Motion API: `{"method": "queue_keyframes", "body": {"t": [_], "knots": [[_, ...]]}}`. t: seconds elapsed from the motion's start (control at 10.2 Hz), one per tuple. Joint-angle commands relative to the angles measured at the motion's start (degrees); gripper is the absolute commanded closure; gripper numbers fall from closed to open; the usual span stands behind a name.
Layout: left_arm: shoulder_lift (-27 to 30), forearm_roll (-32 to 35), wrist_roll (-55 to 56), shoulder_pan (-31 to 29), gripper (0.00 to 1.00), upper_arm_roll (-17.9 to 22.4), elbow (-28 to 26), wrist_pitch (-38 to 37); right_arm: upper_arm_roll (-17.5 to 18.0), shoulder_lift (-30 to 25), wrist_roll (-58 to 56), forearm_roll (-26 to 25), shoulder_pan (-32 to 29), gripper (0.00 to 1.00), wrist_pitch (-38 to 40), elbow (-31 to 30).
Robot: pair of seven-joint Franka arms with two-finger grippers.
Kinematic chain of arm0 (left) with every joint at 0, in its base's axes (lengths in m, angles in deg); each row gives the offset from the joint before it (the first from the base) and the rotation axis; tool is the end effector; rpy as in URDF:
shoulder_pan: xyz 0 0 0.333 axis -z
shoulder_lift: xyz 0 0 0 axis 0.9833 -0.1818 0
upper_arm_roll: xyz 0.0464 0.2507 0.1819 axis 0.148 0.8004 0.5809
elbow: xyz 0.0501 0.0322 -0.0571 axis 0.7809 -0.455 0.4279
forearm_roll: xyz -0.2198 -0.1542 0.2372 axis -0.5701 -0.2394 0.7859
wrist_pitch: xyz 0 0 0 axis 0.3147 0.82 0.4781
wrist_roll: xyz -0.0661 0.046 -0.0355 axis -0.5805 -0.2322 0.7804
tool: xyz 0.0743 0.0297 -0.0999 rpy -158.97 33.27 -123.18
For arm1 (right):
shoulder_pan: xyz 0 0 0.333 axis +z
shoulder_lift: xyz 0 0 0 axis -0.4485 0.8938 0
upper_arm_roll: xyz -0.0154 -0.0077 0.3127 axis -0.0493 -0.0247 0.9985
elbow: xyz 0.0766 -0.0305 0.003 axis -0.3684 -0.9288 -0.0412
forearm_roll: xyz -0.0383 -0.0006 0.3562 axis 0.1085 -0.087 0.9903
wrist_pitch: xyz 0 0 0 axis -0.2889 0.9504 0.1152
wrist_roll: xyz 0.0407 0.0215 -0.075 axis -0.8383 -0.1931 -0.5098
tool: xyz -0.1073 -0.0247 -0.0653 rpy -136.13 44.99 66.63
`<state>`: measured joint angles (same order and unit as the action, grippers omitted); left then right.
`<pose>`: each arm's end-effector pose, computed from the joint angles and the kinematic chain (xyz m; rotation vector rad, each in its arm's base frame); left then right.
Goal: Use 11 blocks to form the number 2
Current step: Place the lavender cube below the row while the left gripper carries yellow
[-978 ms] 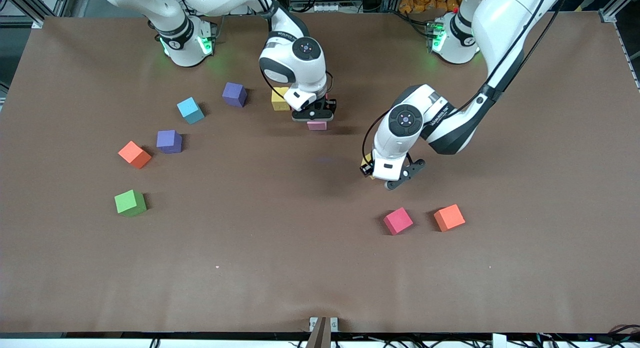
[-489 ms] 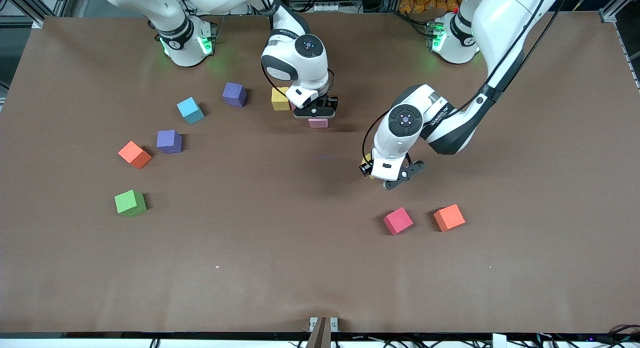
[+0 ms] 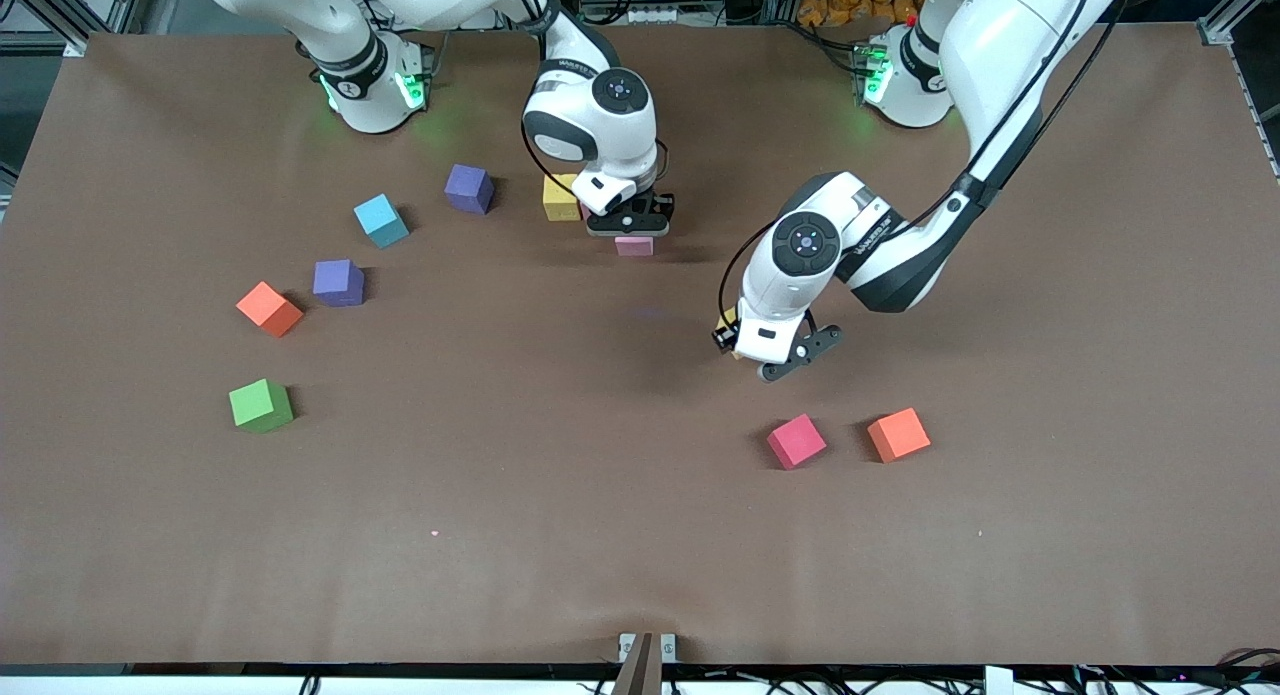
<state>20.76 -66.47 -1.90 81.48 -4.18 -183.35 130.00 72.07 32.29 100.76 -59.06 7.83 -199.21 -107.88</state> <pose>0.5140 -0.3439 0.2648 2.9946 0.8277 -0.1109 0.3053 0.4852 0.2120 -3.1207 0.0461 -0.0333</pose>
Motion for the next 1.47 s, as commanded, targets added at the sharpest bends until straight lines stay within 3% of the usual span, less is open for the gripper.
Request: {"method": "queue_keyframes", "body": {"t": [0.0,0.49,0.98,1.17,1.37], "knots": [[-0.64,0.07,-1.06,-0.02,0.96,-0.4,1.18,-0.98,-0.72,0.23,3.43,-0.95,0.42,0.0,0.11,0.56],[-2.05,0.59,-6.93,2.43,0.94,-0.23,3.82,-0.89,-0.37,-3.89,2.48,-0.68,-0.99,0.0,2.83,1.26],[-4.85,0.94,-11.6,6.74,0.94,0.04,6.8,-0.89,-0.02,-12.85,-3.92,-0.42,-3.61,0.0,10.38,0.56],[-6.43,1.73,-11.52,9.98,0.94,0.82,8.03,-0.97,0.07,-16.27,-13.99,1.94,-9.56,0.0,11.71,-1.63],[-7.93,2.44,-11.52,15.25,0.94,4.24,10.31,-0.98,0.33,-20.05,-30.83,7.99,-16.42,0.0,12.49,-2.78]]}}
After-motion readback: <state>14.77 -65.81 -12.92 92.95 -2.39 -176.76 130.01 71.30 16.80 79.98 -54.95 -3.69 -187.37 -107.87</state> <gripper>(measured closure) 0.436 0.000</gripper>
